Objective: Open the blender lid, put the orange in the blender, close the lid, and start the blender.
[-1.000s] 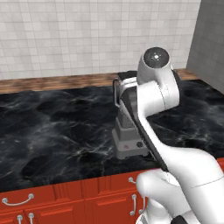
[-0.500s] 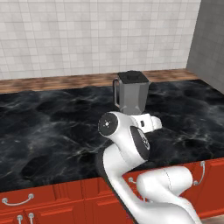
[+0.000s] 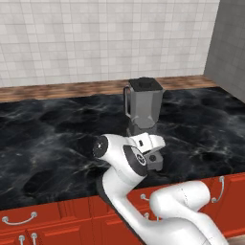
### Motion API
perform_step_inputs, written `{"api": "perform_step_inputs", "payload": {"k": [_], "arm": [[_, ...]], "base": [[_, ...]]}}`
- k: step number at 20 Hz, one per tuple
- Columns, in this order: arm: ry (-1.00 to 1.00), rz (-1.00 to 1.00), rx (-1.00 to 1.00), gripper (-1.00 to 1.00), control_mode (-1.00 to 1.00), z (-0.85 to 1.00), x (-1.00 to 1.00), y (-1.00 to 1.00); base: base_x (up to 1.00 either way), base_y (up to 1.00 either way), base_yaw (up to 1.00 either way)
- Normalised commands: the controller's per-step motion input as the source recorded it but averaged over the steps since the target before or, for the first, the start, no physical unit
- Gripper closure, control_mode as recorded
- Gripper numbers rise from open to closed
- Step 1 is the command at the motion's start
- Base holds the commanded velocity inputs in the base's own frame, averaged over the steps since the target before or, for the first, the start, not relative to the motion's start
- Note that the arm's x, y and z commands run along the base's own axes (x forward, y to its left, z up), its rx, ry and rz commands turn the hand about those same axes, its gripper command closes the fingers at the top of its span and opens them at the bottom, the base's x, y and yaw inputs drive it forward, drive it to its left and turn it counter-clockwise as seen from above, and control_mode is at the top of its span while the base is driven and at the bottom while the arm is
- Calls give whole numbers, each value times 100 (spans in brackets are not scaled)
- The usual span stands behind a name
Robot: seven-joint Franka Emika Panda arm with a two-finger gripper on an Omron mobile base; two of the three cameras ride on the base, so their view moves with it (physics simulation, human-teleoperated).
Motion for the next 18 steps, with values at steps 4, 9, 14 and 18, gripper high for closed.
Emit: {"api": "perform_step_inputs", "payload": {"k": [4,9,14,18], "arm": [[0,0,0,-100,-100,-28,23,-9],[0,0,0,-100,-100,-32,25,-9],[-6,-4,0,-100,-100,-8,6,-5],[-6,-8,0,-100,-100,0,0,0]], "base": [[0,0,0],[0,0,0],[0,0,0],[0,0,0]]}}
